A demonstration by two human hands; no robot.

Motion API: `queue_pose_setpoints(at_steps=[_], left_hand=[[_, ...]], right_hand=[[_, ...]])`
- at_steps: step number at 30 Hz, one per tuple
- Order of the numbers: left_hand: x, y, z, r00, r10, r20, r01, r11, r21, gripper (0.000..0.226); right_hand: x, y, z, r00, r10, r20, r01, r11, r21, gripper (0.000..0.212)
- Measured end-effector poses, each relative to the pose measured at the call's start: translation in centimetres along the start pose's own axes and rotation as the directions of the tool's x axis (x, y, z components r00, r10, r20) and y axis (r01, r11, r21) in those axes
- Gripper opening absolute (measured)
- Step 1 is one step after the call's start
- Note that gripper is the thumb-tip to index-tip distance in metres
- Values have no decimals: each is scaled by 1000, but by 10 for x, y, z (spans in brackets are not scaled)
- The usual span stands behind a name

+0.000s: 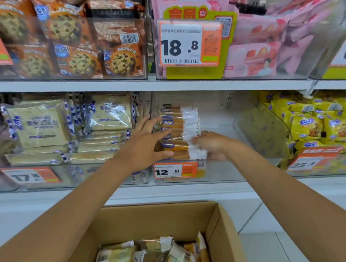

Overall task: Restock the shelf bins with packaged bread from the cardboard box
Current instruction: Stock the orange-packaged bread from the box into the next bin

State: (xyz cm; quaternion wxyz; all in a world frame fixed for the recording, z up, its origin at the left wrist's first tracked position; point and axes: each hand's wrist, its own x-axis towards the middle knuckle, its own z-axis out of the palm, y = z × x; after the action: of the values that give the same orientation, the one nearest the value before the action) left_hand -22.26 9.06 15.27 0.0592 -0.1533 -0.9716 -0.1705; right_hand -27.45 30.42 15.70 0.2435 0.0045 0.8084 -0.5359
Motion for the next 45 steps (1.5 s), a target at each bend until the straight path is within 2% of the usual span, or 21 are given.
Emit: queue_pose_setpoints(at_steps=[3, 5, 7, 8, 11, 12, 14, 16, 18, 20, 21, 23, 26, 29, 31, 33, 35, 37, 39, 43, 45], left_hand=[[0, 0, -1, 1000, 17, -10, -17, 1000, -3, 46], [1, 0, -4, 999, 9, 32, -11, 997, 78, 44], [2, 0, -9, 996, -8, 87, -8, 984, 179, 53], [1, 1, -11, 994, -14, 108, -10, 977, 215, 60], [0, 3, -8, 997, -24, 80, 6, 977, 213, 58], [-1, 4, -7, 998, -23, 51, 13, 983, 180, 53], [0, 4, -6, 1000, -12, 20, 10, 993, 121, 44], [1, 4, -6, 999, -8, 37, 4, 994, 107, 42], [2, 4, -9, 997, -25, 71, 16, 993, 118, 45], [0, 7, -10, 996, -47, 82, 38, 993, 109, 55], [-2, 9, -10, 996, -61, 68, 55, 995, 87, 60], [-9, 13, -10, 996, -86, -1, 86, 995, 51, 65], [-30, 21, -12, 976, -66, -206, 83, 994, 75, 41], [-63, 31, -9, 941, -32, -337, 58, 996, 68, 16], [-89, 34, 3, 955, -145, -260, 124, 988, -92, 12], [-116, 29, 23, 953, -278, -117, 248, 944, -219, 14], [-143, 16, 52, 929, -368, 27, 361, 890, -280, 17], [-172, -2, 83, 890, -426, 159, 455, 829, -326, 17], [-201, -25, 116, 838, -483, 256, 546, 752, -369, 16], [-237, -62, 173, 736, -578, 352, 676, 614, -407, 14], [-248, -74, 198, 682, -606, 410, 731, 551, -402, 10]], right_hand=[[11, 4, 2, 995, 26, -97, -36, 995, -98, 65], [12, 5, 7, 997, 12, -74, -13, 1000, -11, 70], [13, 4, 8, 999, 30, -45, -26, 997, 75, 68], [11, 4, 6, 998, 31, -47, -28, 998, 57, 72], [2, 5, 2, 990, -1, -142, -48, 939, -341, 88], [3, 8, 1, 992, -35, -121, -14, 925, -381, 82], [4, 14, 2, 996, -75, -56, 57, 960, -275, 57], [0, 12, 2, 998, -63, -15, 58, 976, -209, 43], [-5, 9, 0, 998, -62, -26, 54, 968, -244, 47], [-12, 9, 2, 981, -130, -144, 74, 938, -340, 59], [-15, 11, 4, 957, -195, -215, 93, 909, -406, 63], [-27, 16, 10, 864, -370, -342, 136, 824, -549, 65], [-55, 22, 25, 708, -578, -406, 266, 751, -604, 44], [-85, 39, 50, 679, -642, -357, 351, 711, -610, 23], [-97, 60, 70, 687, -665, -291, 373, 668, -644, 18], [-101, 88, 90, 787, -574, -227, 352, 719, -599, 18], [-100, 123, 110, 907, -402, -129, 276, 797, -537, 19], [-95, 161, 127, 971, -240, -10, 195, 812, -550, 23], [-84, 200, 142, 993, -96, 69, 118, 800, -588, 26], [-53, 278, 168, 987, 145, 66, -86, 834, -544, 40], [-40, 309, 181, 973, 214, 91, -138, 847, -513, 43]])
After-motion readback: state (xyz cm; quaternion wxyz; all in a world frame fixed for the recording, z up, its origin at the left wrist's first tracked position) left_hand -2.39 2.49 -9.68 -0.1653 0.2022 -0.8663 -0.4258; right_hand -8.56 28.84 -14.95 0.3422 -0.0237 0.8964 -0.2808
